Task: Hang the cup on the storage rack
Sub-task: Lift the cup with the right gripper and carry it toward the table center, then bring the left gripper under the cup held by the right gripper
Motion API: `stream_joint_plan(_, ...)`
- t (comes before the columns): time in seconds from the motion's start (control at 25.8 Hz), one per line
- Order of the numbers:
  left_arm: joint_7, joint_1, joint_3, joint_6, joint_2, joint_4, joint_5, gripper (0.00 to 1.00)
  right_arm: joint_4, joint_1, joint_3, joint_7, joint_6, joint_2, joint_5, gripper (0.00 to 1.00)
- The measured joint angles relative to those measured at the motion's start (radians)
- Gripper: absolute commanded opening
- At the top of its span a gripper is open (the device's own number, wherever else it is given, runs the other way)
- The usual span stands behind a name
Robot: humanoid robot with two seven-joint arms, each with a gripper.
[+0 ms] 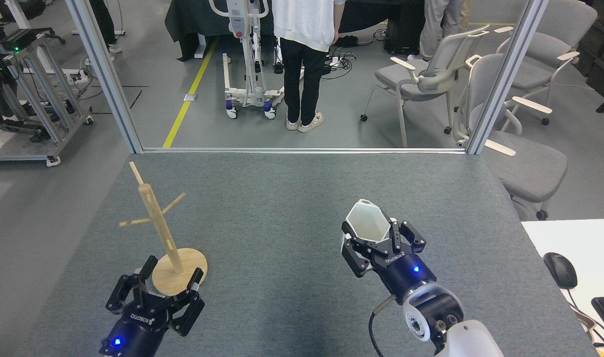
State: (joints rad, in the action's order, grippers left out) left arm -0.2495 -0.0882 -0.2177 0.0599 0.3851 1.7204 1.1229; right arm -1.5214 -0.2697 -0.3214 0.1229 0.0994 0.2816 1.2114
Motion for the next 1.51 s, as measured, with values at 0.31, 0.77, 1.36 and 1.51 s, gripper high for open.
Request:
stream_joint_plan(0.31,-0.018,-0.027,-0.027,0.083,-0.060,-0.017,-0.005,0.99,-0.017,-0.178,-0.221,0.120,-0.434,0.035,-0.007,0.00)
stream_joint_plan(0.77,0.195,0.058,-0.211,-0.008,-0.321,-0.091,0.066,0.98,-0.063,-0.281,-0.411,0.213,-0.775,0.026,-0.005,0.00)
stream_joint_plan(1.36,0.404,0.235,-0.371,-0.427,-0.511,-0.176,0.275,0.98,-0.081,-0.282,-0.429,0.273,-0.844,-0.020,0.015,0.00)
stream_joint_plan(1.51,0.391,0.236,-0.400,-0.478,-0.516,-0.172,0.297,0.97,-0.082,-0.279,-0.429,0.273,-0.844,-0.029,0.018,0.00)
